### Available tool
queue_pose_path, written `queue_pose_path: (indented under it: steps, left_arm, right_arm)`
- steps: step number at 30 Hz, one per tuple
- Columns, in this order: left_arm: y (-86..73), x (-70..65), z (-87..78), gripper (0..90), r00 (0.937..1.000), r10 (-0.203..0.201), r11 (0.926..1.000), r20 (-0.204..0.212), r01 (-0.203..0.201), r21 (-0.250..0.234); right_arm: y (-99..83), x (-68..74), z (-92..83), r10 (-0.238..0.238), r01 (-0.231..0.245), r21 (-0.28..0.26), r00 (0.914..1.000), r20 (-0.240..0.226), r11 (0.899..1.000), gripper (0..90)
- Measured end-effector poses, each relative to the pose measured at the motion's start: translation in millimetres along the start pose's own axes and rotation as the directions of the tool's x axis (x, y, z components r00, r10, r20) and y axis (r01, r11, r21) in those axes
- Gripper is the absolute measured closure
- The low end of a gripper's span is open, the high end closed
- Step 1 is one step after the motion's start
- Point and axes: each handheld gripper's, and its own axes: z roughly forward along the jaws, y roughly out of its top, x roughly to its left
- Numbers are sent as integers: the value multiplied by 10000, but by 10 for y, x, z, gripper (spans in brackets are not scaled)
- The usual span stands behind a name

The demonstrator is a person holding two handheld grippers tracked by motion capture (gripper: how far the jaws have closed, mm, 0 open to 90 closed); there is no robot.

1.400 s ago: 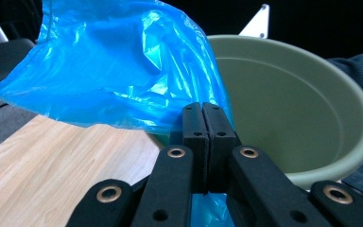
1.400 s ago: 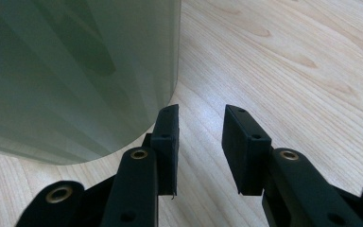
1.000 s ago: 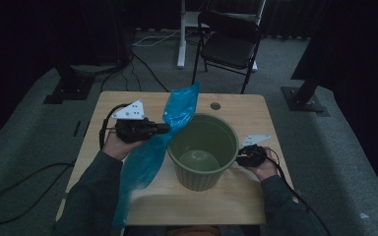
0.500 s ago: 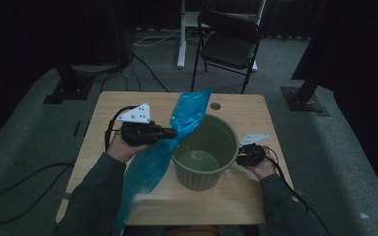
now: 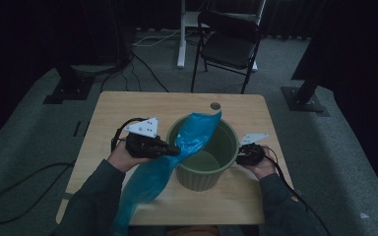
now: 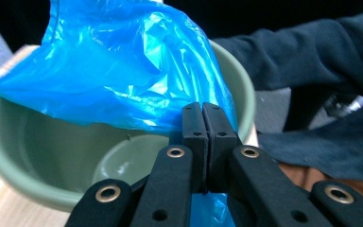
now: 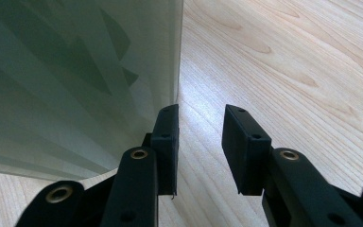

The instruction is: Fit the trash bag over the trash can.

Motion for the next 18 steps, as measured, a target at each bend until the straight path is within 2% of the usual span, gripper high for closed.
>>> queue_pose_path:
  steps: [1,4,5,7,12,16,18]
  left_arm:
    - [0,-25,4,887,9996,73,9999,261,-77,145]
    - [-5,-41,4,886,9991,97,9992,416,-113,380]
    - [-16,-33,6,886,9980,73,9982,633,-110,582]
    - [-16,-9,13,882,9986,4,9973,521,-42,737]
    - [24,193,74,878,9982,-559,9943,-232,578,891]
    - [83,358,186,877,9913,-975,9891,-881,1064,1021]
    - [120,410,249,875,9860,-1019,9858,-1317,1178,1193]
  right_arm:
    - [-1,-2,0,-3,3,0,10000,0,10000,667]
    - [-2,-2,-2,-17,17,-5,10000,0,10000,667]
    - [-2,-3,-2,-10,10,-11,10000,5,10000,667]
    - [-1,0,-3,-27,27,-11,10000,4,10000,667]
    - [0,2,7,-33,33,24,10000,10,10000,666]
    - [0,-2,0,-24,24,7,10000,17,10000,667]
    - [-4,-6,-6,1,-1,-1,10000,22,10000,667]
